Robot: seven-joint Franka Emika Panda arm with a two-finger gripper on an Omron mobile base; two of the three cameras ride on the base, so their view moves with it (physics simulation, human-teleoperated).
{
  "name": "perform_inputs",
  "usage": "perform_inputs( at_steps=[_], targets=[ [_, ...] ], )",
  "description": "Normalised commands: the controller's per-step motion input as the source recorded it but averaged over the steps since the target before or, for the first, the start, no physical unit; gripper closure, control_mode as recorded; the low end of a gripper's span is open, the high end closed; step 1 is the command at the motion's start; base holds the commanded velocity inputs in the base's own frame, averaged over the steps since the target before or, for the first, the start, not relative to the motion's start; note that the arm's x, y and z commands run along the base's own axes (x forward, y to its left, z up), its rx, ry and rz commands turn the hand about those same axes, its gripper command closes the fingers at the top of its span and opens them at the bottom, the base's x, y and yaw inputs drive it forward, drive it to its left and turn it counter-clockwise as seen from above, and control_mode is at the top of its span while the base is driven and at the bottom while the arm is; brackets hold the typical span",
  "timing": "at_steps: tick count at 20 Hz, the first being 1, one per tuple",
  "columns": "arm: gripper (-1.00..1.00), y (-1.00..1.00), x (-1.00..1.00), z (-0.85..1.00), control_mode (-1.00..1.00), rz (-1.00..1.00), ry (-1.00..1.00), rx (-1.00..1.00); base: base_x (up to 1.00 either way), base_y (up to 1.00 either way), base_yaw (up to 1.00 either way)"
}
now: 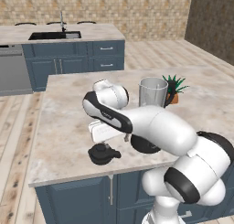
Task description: Open the blender lid, put the pear in the blender, close the lid, and start the blender.
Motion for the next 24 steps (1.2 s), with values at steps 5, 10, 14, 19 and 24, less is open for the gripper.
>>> perform_inputs(
  at_steps=[5, 10, 14, 19, 24],
  targets=[
    [-1.0, 0.11, 0.08, -0.15, -1.0, 0.0, -0.09, 0.0, 0.0, 0.0, 0.0],
    [-1.0, 0.14, 0.18, -0.29, -1.0, 0.0, -0.01, 0.0, 0.0, 0.0, 0.0],
    [-1.0, 0.0, 0.35, -0.24, -1.0, 0.0, 0.0, 0.0, 0.0, 0.0, 0.0],
    [-1.0, 0.05, 0.33, -0.11, -1.0, 0.0, -0.02, 0.0, 0.0, 0.0, 0.0],
    [-1.0, 0.1, 0.07, -0.07, -1.0, 0.0, -0.07, 0.0, 0.0, 0.0, 0.0]
  ],
)
